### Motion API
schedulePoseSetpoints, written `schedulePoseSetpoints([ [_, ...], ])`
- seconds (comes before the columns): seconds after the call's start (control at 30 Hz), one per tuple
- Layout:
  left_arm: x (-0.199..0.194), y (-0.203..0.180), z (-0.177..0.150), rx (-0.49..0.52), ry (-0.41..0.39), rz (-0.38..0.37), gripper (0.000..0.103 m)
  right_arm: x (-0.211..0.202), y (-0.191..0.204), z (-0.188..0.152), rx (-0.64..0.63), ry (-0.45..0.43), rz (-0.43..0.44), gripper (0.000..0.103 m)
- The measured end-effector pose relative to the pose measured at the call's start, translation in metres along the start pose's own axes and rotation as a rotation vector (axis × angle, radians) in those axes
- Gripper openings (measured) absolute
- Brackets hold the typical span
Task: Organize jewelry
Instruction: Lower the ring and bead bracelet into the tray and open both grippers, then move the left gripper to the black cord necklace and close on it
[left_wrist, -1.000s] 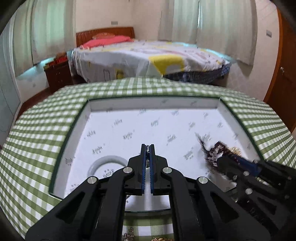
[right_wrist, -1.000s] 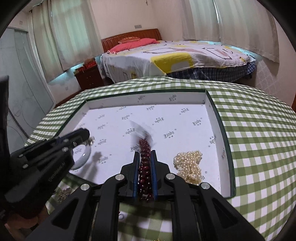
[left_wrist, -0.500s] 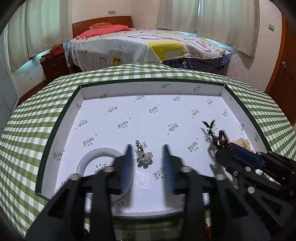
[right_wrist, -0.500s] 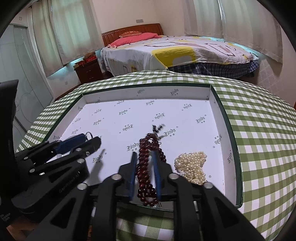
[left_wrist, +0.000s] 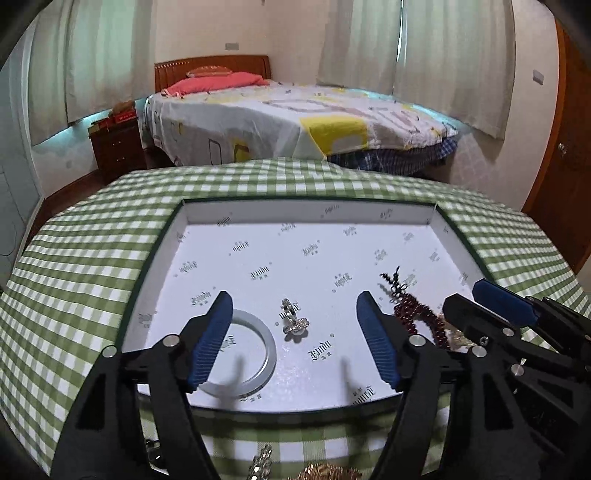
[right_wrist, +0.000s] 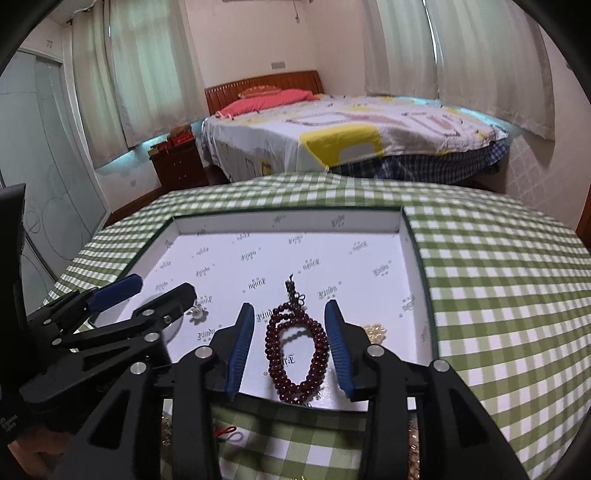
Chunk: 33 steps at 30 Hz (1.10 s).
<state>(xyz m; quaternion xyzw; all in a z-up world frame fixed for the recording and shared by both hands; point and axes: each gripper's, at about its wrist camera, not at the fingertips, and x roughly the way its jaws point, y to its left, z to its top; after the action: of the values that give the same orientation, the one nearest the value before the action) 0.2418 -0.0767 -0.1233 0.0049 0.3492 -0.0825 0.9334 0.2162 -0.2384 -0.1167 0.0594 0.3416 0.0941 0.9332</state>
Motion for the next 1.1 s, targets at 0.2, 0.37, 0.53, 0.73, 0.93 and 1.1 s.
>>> schedulePoseSetpoints([
  [0.2, -0.025, 0.004, -0.006, 0.000, -0.043, 0.018, 0.078, -0.021, 0.000, -0.005, 0.003, -0.031, -0.011, 0.044],
  [0.37, -0.042, 0.008, -0.016, 0.012, -0.056, 0.048, 0.080, -0.031, -0.001, -0.013, -0.004, -0.032, -0.030, 0.052],
  [0.53, -0.052, 0.017, -0.029, -0.005, -0.041, 0.067, 0.081, -0.037, -0.001, -0.025, -0.004, -0.023, -0.039, 0.057],
  [0.73, -0.060, 0.025, -0.045, -0.020, -0.018, 0.088, 0.081, -0.041, -0.001, -0.039, -0.010, -0.009, -0.043, 0.057],
  [0.93, -0.069, 0.027, -0.058, -0.022, -0.011, 0.098, 0.081, -0.046, -0.003, -0.053, -0.009, -0.007, -0.047, 0.057],
  [1.1, -0.075, 0.030, -0.066, -0.021, -0.014, 0.104, 0.081, -0.051, -0.004, -0.061, -0.005, -0.014, -0.051, 0.057],
])
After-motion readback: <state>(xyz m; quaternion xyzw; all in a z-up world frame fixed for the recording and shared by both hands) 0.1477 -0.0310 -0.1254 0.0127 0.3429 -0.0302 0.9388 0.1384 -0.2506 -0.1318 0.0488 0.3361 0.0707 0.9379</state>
